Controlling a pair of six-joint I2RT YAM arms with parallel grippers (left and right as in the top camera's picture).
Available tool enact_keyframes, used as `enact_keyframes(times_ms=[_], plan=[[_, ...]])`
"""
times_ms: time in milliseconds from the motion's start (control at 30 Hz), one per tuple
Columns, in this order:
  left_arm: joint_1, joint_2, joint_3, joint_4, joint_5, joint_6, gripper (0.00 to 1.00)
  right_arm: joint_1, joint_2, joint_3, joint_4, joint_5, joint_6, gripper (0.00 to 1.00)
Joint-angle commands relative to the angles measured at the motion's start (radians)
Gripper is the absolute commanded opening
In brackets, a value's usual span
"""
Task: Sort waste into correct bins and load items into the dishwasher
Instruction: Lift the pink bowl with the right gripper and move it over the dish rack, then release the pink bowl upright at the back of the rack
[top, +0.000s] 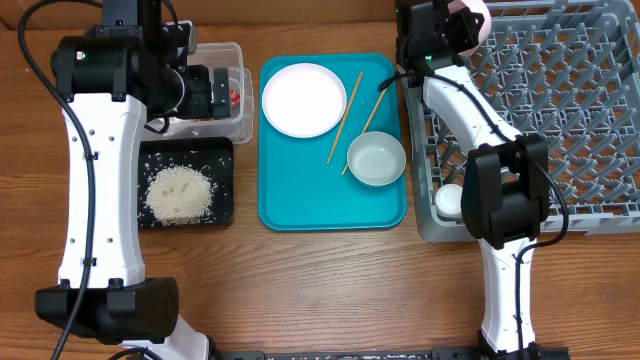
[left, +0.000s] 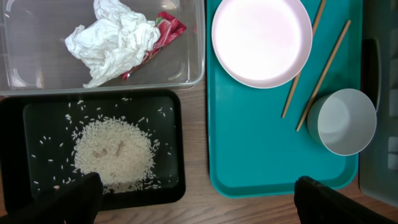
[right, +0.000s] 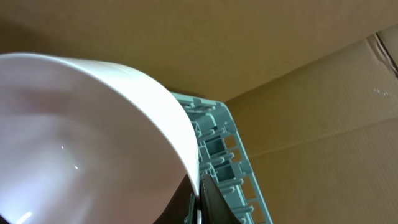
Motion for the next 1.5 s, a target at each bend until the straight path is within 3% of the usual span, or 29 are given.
enact_keyframes(times_ms=[0,267,533,633,700,733,867,1033,1333,1467], plan=[[0.003,-0.02,0.019,0.004,-0.007,-0.01,1.0,0.006,-0.009,0.005,-0.039,0.007,0.037,0.04],[0.003,-0.02,0.019,0.004,-0.007,-0.01,1.0,0.058,-0.009,0.005,-0.134,0.015,0.037,0.05],[0.003,-0.02,0.019,0.004,-0.007,-0.01,1.0,0.125,-0.009,0.005,-0.132,0.078,0.036,0.38],[0.003,-0.02,0.019,0.004,-0.007,-0.01,1.0,0.148,-0.009,0.005,-0.118,0.081,0.035,0.7],[0.003,-0.02,0.019,0.004,-0.007,-0.01,1.0,0.164,-0.01,0.008,-0.096,0.08,0.036,0.98],[0.003,-0.02,0.019,0.004,-0.007,-0.01,1.0,0.172,-0.01,0.011,-0.089,0.076,0.036,1.0],[0.003,-0.02,0.019,0.004,-0.007,-0.01,1.0,0.213,-0.036,0.018,-0.073,0.02,0.047,1.0],[0.003,-0.02,0.019,0.004,-0.007,-0.01,1.0,0.246,-0.134,0.019,-0.13,-0.154,0.214,1.0],[0.003,-0.02,0.019,0.004,-0.007,-0.01,1.0,0.236,-0.37,0.019,-0.708,-0.739,0.747,1.0],[0.003,-0.02,0.019,0.004,-0.007,-0.01,1.0,0.225,-0.379,0.016,-0.923,-1.021,0.848,0.98]])
